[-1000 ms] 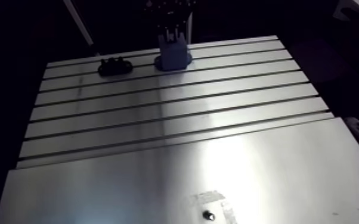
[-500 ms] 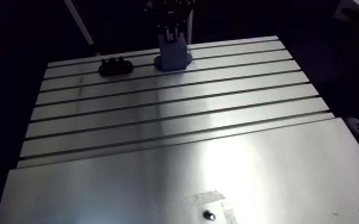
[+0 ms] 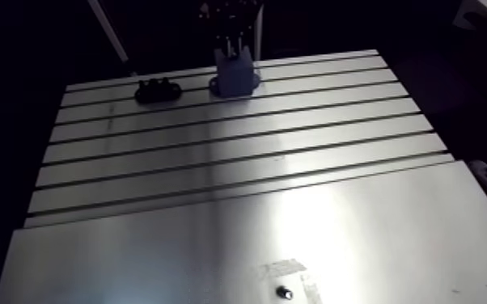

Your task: Pick up the M10 bolt and insert it into the hex recess until seated.

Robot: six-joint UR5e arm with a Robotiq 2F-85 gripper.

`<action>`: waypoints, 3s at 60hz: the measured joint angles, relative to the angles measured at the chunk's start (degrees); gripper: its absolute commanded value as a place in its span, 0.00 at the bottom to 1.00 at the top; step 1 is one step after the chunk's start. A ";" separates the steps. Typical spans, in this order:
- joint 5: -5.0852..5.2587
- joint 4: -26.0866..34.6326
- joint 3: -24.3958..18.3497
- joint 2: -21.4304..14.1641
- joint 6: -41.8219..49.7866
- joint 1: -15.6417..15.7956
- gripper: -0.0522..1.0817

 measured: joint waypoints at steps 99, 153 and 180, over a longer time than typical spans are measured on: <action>-0.16 0.18 0.26 -0.20 -15.15 0.06 0.47; 0.35 0.95 -0.68 -1.66 -5.97 0.34 0.30; 0.46 8.17 -3.64 -2.78 17.31 0.53 0.96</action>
